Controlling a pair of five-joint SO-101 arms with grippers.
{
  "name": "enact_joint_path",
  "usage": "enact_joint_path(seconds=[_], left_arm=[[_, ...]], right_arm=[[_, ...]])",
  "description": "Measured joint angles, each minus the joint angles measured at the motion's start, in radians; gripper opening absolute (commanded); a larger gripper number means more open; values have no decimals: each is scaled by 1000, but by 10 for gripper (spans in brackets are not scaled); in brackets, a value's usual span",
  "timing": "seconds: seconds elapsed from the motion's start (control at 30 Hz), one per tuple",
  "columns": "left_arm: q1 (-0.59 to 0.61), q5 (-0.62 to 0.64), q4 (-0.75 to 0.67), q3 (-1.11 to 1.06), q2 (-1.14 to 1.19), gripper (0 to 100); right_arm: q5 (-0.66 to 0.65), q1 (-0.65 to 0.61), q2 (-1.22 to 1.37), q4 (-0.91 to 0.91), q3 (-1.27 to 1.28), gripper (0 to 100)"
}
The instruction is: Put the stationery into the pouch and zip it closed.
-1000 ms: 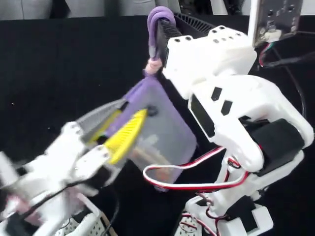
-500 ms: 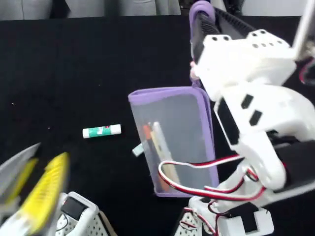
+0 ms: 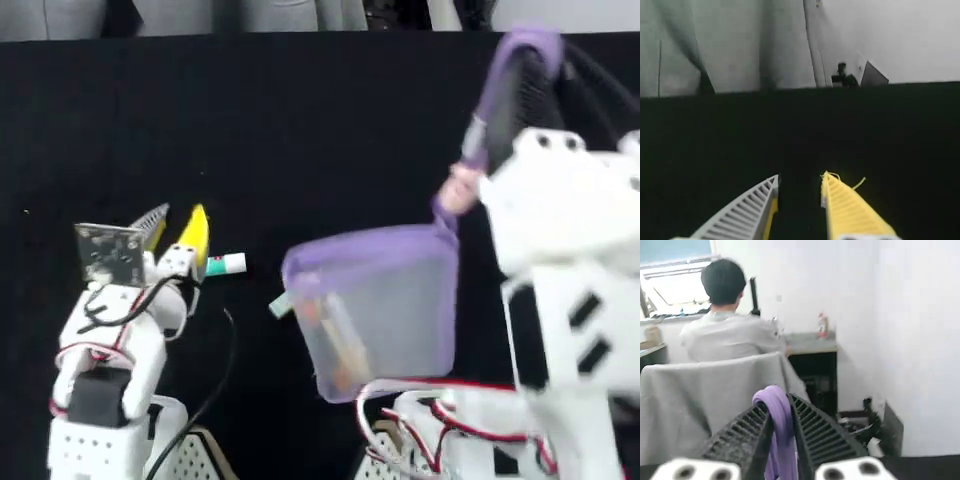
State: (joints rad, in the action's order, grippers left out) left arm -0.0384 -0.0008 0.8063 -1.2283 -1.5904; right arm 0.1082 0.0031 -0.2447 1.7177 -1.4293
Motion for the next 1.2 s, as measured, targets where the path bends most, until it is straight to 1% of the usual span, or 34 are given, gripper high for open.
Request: enact_joint_path(seconds=[0.07,0.17,0.23,0.3,0.37,0.53,0.63,0.73,0.8,1.0,1.1,1.2], left_arm=[[-3,0,-23,-69,2,149],[-66,-6,-35,-137,0,149],[-133,-28,-37,-172,2,149],[-215,-83,-37,-201,-2,149],[-267,-120,-37,-235,6,149],[-292,-161,-37,-264,17,150],[-318,-183,-37,-264,81,150],[-361,-199,-37,-244,216,150],[-376,-199,-38,-186,338,150],[-379,-199,-104,34,776,150],[-382,-199,-106,149,987,149],[-384,-203,-72,262,1135,146]], right_arm=[[-11,35,-6,8,-44,11],[-17,49,-29,11,-86,11],[-18,55,-31,11,-107,11],[-18,55,-31,11,-109,11],[-18,55,-29,11,-101,11],[-18,55,-28,12,-103,11],[-18,55,-31,12,-103,11],[-18,55,-31,12,-103,11],[-18,55,-31,12,-103,11],[-18,55,-31,12,-103,11],[-18,55,-31,12,-103,11],[-18,55,-31,12,-103,11]])
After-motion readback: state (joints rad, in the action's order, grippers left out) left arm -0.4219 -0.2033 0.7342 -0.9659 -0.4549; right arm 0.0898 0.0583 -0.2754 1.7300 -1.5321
